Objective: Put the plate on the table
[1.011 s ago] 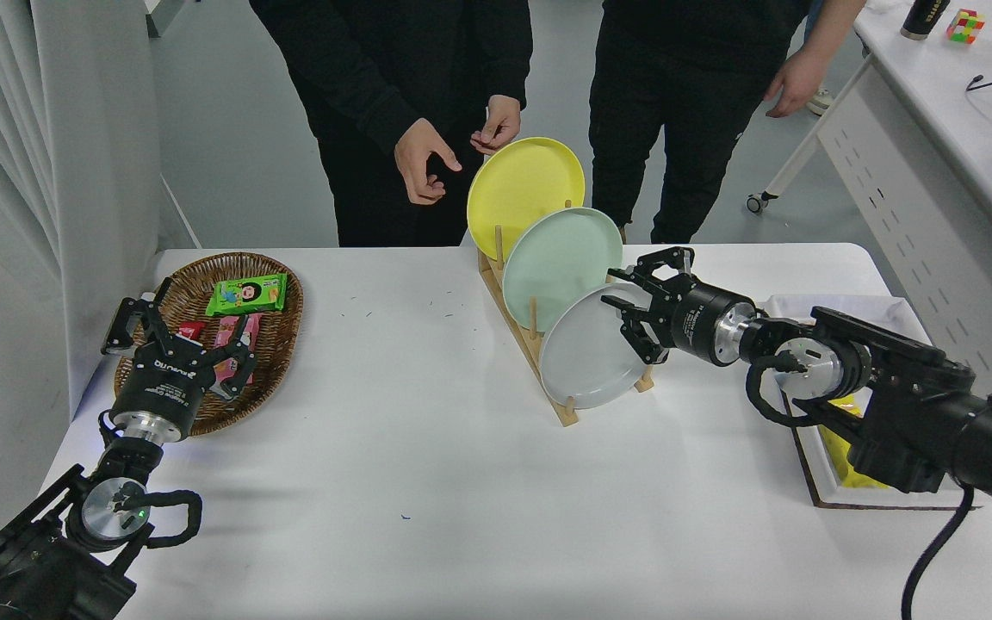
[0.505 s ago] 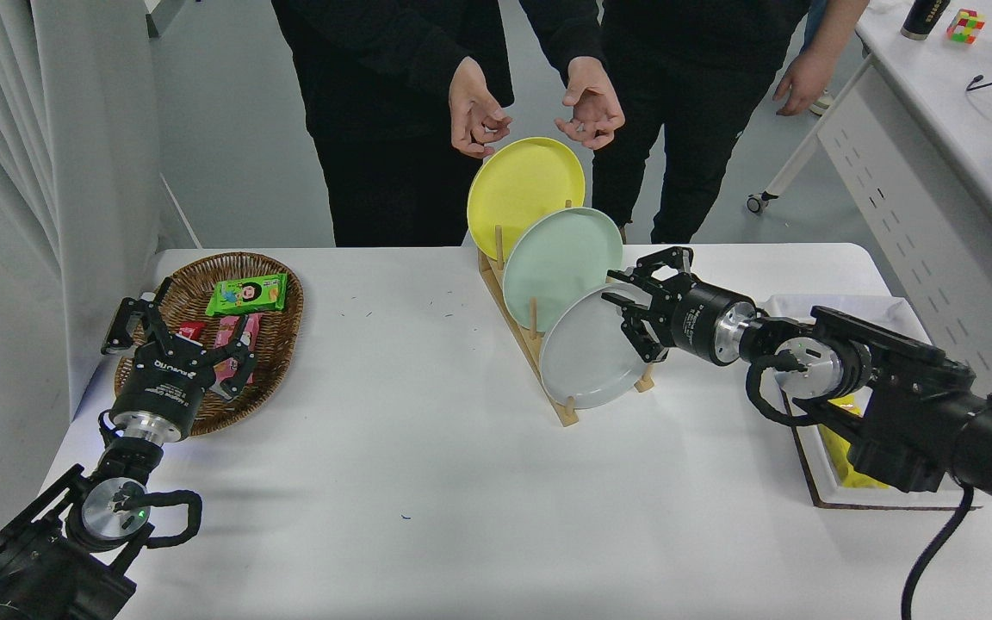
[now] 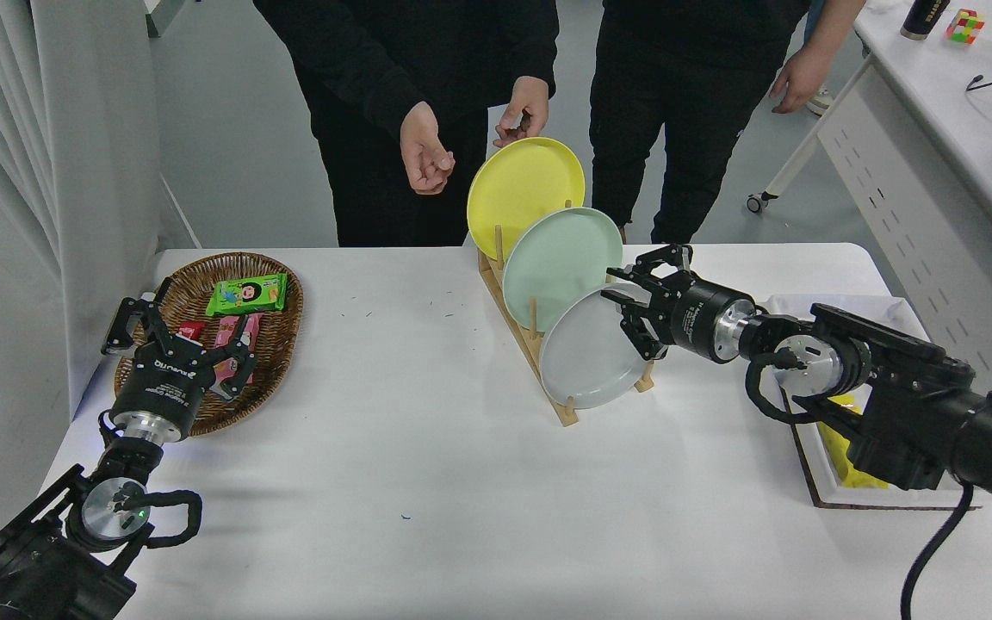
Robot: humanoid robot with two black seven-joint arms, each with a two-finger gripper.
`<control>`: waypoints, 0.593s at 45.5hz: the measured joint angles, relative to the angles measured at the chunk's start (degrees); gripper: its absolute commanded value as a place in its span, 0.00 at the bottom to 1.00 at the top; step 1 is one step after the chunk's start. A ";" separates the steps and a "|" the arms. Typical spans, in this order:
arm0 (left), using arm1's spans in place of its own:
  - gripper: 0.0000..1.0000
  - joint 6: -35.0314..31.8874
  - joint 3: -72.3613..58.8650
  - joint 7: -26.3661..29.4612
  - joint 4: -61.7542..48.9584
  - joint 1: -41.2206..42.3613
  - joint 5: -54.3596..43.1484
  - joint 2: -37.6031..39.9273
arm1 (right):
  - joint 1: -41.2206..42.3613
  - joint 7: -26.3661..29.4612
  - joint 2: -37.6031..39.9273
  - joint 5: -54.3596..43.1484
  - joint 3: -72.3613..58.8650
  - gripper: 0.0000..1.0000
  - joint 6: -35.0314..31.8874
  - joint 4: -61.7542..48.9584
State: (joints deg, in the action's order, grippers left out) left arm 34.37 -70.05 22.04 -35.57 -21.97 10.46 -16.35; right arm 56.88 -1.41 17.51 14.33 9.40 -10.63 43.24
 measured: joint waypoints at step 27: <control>0.98 0.00 0.00 0.00 0.02 0.00 0.00 0.00 | 0.02 0.00 -0.08 -0.04 -0.07 0.18 -0.08 0.00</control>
State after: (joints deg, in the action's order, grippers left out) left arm 34.36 -70.05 22.04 -35.55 -21.97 10.46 -16.35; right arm 56.90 -1.41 17.42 14.29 9.33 -10.72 43.24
